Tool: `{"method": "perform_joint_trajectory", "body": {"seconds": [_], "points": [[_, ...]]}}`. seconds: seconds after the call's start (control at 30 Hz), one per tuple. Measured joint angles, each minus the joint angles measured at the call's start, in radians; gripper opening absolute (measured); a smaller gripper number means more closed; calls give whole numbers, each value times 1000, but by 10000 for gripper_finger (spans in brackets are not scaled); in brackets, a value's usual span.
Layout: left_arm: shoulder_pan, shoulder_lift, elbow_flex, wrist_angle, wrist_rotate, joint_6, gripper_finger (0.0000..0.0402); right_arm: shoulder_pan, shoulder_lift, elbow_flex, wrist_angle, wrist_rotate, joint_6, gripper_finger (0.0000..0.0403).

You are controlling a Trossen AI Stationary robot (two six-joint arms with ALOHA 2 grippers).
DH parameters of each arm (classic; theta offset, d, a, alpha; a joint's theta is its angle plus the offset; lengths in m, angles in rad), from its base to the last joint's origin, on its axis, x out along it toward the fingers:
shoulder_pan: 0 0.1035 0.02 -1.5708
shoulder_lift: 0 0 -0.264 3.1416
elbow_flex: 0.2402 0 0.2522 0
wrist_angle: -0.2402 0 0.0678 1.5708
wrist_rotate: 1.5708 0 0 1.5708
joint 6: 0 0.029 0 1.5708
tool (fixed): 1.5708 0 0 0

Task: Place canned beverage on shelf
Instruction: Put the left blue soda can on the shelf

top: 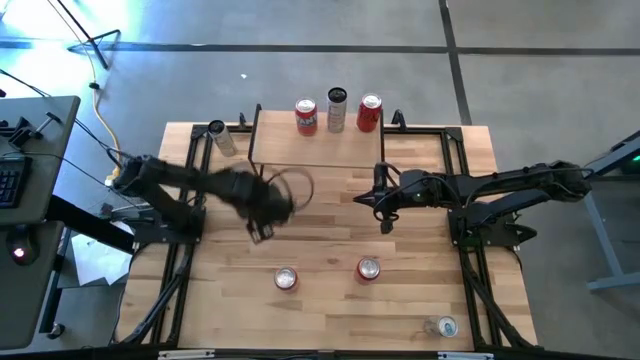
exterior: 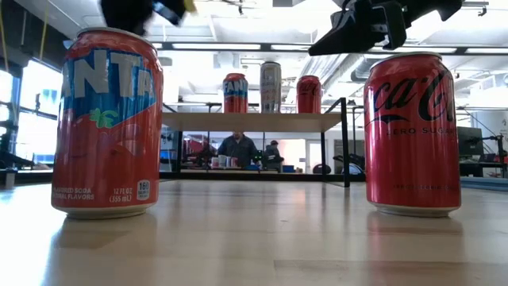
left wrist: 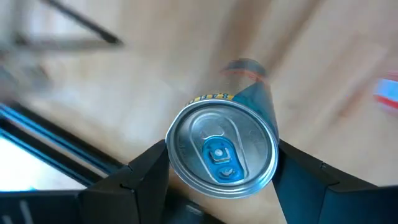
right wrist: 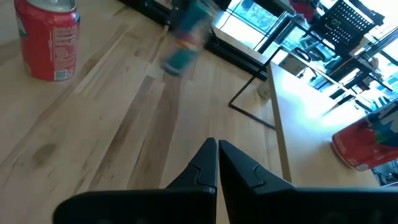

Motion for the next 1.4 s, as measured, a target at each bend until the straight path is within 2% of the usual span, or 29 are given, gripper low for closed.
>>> {"method": "perform_joint_trajectory", "body": {"seconds": [0.13, 0.27, 0.43, 0.57, 0.73, 0.9, 1.1, 1.4], "points": [[142, 25, 0, 21, -73, 333, 222, -2, 0, 0, -12, 0, 1, 0], [223, 39, 0, 127, -120, 600, 222, -2, 0, 0, -17, 0, 1, 0], [231, 74, 0, 285, -112, 840, 222, -2, 0, 0, -11, 0, 5, 0], [219, 115, 0, 349, -102, 959, 222, -2, 0, 0, -5, -1, 27, 0], [196, 166, 0, 379, -77, 1017, 222, -2, 0, 0, 28, -1, 2, 0], [189, 194, 3, 378, -70, 975, 225, -4, 0, 0, 68, -1, -8, 0], [174, 200, 1, 381, -73, 951, 286, -4, 0, 0, 59, -1, 12, 0], [159, 193, 0, 366, -88, 894, 300, -4, 0, 0, 69, -1, 23, 0]]}}
